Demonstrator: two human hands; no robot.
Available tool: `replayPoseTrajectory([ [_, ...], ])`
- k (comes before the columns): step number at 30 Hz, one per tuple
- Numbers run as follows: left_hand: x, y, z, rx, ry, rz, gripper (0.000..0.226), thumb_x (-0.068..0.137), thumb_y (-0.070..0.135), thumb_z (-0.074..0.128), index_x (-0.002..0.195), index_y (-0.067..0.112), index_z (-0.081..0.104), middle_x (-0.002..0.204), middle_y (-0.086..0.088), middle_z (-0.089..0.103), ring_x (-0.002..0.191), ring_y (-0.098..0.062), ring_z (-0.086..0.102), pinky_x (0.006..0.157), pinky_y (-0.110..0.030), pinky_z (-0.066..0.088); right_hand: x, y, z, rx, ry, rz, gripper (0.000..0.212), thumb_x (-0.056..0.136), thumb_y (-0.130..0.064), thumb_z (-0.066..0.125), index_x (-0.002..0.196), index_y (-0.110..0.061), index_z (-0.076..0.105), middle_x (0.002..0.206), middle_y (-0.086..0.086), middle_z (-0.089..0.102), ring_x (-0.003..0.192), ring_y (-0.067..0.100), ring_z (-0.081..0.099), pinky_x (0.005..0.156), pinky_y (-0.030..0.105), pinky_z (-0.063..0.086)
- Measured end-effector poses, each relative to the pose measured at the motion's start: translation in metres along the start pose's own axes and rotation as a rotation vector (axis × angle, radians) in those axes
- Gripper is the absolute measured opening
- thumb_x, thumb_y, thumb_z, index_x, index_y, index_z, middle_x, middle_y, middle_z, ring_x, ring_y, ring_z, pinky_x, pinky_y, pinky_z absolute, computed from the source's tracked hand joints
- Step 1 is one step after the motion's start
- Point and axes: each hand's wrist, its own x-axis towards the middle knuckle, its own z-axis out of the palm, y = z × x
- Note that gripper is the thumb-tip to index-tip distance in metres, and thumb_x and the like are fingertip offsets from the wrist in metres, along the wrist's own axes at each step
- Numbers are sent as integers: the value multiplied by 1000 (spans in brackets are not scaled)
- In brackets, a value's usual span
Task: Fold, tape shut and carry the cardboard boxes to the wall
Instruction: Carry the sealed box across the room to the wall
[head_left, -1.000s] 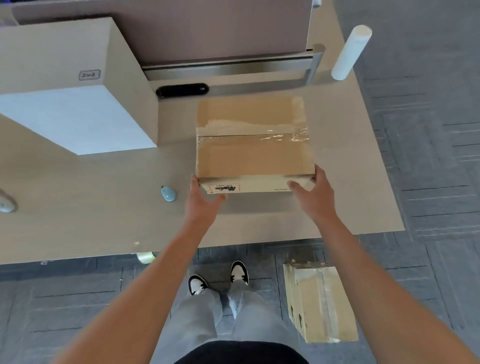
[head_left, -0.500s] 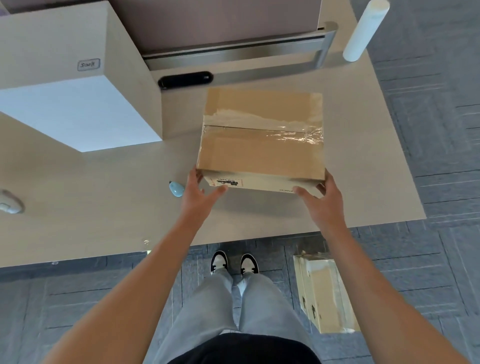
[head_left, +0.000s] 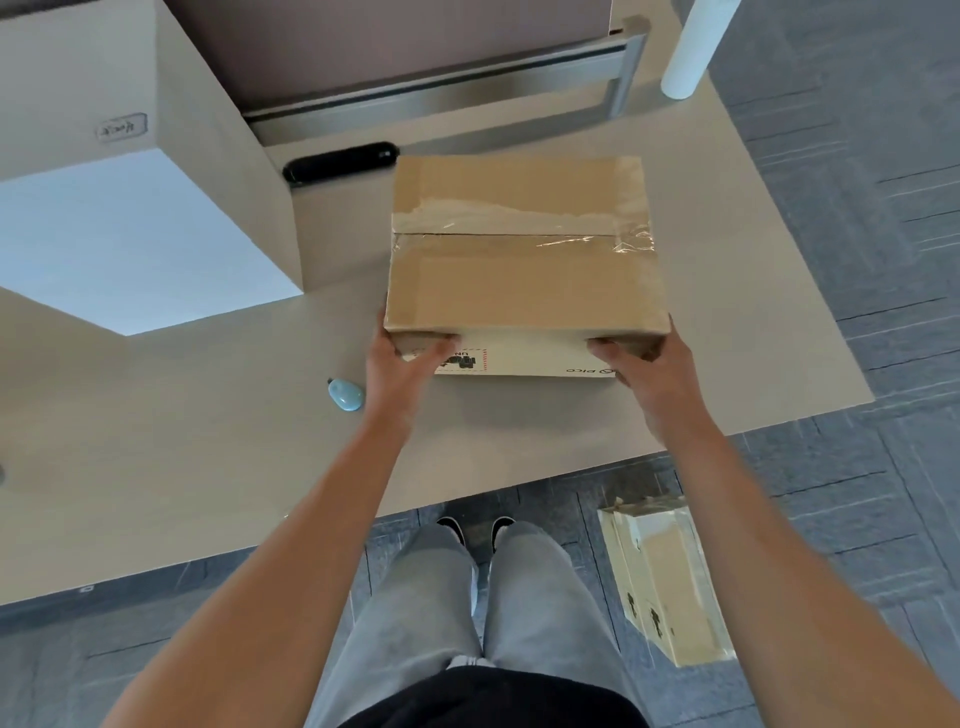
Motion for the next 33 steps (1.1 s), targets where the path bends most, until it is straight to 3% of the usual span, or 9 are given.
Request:
replayPoseTrajectory([
  [7, -11, 47, 2, 39, -136, 24, 86, 65, 37, 91, 141, 35, 51, 116, 14, 74, 115, -15, 70, 101, -54, 55, -48, -38, -14, -2, 129, 58, 50, 77, -20, 92, 115, -35, 62, 96, -21, 76, 94, -1, 71, 95, 36, 59],
  [12, -33, 93, 27, 28, -310, 35, 91, 65, 35, 93, 144, 32, 48, 121, 12, 72, 119, -18, 68, 101, -57, 54, -105, -71, -44, 16, 339, 74, 61, 74, -27, 94, 126, -24, 62, 101, -15, 77, 103, 9, 71, 95, 35, 58],
  [16, -63, 131, 70, 1, -460, 81, 94, 62, 35, 94, 144, 27, 50, 125, 4, 71, 122, -22, 66, 97, -60, 56, -154, -91, -87, 59, 508, 74, 68, 68, -34, 97, 127, -25, 64, 105, -14, 77, 105, 9, 72, 98, 43, 59],
  [19, -97, 154, 110, -3, -600, 138, 87, 64, 30, 91, 143, 27, 52, 124, 4, 72, 117, -19, 68, 91, -55, 61, -199, -101, -124, 89, 644, 55, 70, 71, -33, 96, 131, -27, 62, 109, -14, 75, 106, 6, 70, 95, 38, 60],
  [25, -193, 174, 204, -2, -868, 240, 75, 76, 16, 92, 138, 36, 56, 125, 4, 72, 118, -20, 67, 87, -43, 60, -304, -98, -214, 99, 887, -8, 62, 75, -37, 94, 129, -36, 65, 103, -19, 77, 93, 3, 71, 79, 31, 57],
  [29, -280, 170, 273, 28, -991, 223, 76, 70, 22, 95, 135, 36, 58, 124, 6, 73, 120, -17, 67, 99, -53, 56, -385, -80, -285, 141, 1029, -34, 62, 74, -32, 95, 129, -33, 65, 100, -22, 77, 90, -3, 71, 78, 24, 56],
  [33, -382, 157, 338, 59, -1056, 217, 70, 71, 22, 95, 130, 32, 58, 119, 7, 73, 114, -17, 70, 96, -51, 59, -464, -55, -362, 170, 1127, -63, 63, 74, -32, 96, 129, -35, 65, 102, -20, 76, 86, -5, 69, 72, 19, 53],
])
